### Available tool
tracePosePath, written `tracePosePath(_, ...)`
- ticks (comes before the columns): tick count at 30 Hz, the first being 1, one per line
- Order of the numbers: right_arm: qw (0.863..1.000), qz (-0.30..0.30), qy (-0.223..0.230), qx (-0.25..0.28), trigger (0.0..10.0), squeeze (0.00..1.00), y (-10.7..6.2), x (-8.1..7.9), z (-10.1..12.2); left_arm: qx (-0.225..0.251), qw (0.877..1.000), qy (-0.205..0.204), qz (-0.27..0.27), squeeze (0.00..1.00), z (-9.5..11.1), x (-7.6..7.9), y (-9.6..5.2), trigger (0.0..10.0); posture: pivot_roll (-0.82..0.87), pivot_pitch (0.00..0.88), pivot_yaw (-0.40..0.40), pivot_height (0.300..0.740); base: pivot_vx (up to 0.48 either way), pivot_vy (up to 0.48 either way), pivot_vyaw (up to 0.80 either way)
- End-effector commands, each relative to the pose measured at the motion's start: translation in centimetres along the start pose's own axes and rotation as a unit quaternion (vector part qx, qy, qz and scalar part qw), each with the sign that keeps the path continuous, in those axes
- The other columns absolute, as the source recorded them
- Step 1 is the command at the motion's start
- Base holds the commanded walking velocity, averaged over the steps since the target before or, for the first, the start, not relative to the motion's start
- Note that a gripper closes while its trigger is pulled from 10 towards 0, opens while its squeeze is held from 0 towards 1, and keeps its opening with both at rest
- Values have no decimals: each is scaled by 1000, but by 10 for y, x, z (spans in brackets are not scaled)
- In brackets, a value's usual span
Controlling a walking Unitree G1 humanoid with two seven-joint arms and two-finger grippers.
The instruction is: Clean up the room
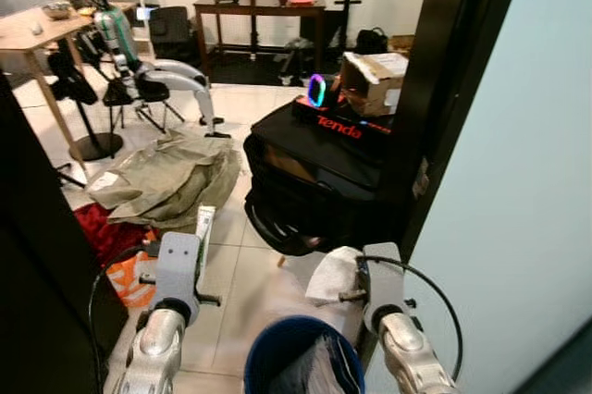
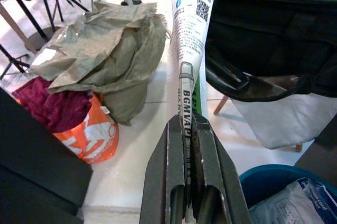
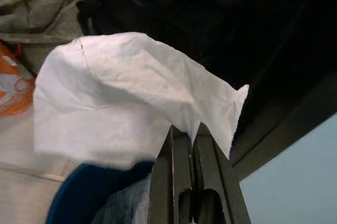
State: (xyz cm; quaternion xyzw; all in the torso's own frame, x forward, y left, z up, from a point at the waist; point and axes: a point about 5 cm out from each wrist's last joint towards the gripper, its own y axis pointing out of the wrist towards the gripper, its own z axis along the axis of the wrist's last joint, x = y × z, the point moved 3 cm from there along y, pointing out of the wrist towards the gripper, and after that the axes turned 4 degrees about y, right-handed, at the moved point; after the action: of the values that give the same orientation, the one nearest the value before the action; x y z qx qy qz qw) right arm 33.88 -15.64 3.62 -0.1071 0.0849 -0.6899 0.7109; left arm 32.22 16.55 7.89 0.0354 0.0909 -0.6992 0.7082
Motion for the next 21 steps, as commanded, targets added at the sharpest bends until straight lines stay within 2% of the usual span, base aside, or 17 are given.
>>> tracePosePath(1,1000,3,3,-7,10000,0,-1,-3,-4,3,1000,-2,-5,0,0,2,-2,10000,20,46,-15,724,0,0,0)
tracePosePath(8,1000,3,1,-8,10000,0,-2,-2,-4,-3,1000,10,-11,0,-2,4,-2,10000,16,50,-15,724,0,0,0)
tracePosePath(9,1000,3,1,-9,10000,0,-2,-2,-4,-5,1000,25,-14,35,-3,5,-2,10000,16,51,-17,724,0,-480,0)
tracePosePath(11,1000,3,0,-9,10000,0,-2,-1,-4,-13,999,36,-15,31,-6,6,-2,10000,14,52,-18,724,0,-480,0)
tracePosePath(15,1000,3,0,-10,10000,0,-2,-1,-4,-19,999,30,-13,0,-8,7,-2,10000,14,52,-18,724,0,-480,0)
tracePosePath(16,1000,12,-3,-16,10000,0,-1,-3,-5,-27,999,18,-10,0,-9,7,-2,10000,10,55,-20,724,0,0,0)
tracePosePath(21,999,27,-8,-24,10000,0,0,-7,-6,-29,999,13,-13,0,-9,8,-1,10000,8,55,-25,724,0,0,0)
